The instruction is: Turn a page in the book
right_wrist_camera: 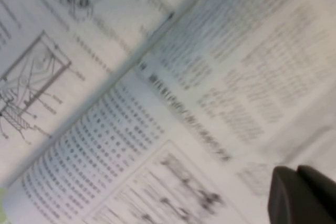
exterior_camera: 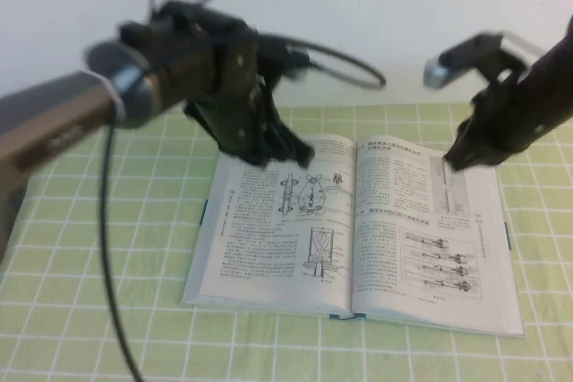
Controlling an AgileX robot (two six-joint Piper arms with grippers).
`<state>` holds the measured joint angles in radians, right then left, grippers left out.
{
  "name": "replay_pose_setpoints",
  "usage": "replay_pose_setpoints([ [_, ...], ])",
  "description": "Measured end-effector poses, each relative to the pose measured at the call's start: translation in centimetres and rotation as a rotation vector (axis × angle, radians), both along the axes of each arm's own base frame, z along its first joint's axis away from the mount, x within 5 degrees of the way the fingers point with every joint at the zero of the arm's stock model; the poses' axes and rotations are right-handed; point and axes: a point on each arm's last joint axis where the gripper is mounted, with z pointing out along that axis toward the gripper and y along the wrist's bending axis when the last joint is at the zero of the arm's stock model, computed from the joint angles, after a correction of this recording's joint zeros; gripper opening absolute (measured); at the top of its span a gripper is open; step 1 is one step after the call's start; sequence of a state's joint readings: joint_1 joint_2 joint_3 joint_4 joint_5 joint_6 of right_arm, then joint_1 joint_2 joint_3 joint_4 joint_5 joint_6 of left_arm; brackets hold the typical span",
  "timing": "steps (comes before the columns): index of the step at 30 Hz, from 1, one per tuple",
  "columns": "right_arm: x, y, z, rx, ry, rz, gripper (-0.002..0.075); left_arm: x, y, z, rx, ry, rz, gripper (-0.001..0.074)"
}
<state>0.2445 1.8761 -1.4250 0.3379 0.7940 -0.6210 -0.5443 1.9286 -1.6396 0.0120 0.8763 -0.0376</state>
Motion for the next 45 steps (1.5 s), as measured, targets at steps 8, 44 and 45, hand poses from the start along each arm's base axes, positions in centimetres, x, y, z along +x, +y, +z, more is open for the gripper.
replay_pose_setpoints([
  [8,-5.9,-3.4,13.0,-0.093,-0.366,-0.104,0.0,-6.1,4.5,14.2,-0.149,-0.362,0.047,-0.0002],
  [44,-33.8,-11.0,6.2,0.055,-0.767,-0.271,-0.0001,-31.1,20.9,10.4,-0.467,-0.97,0.176,-0.0002],
  [45,-33.9,-11.0,5.5,0.06,-0.755,-0.27,-0.0001,-30.9,20.7,10.0,-0.451,-0.962,0.166,-0.0002],
])
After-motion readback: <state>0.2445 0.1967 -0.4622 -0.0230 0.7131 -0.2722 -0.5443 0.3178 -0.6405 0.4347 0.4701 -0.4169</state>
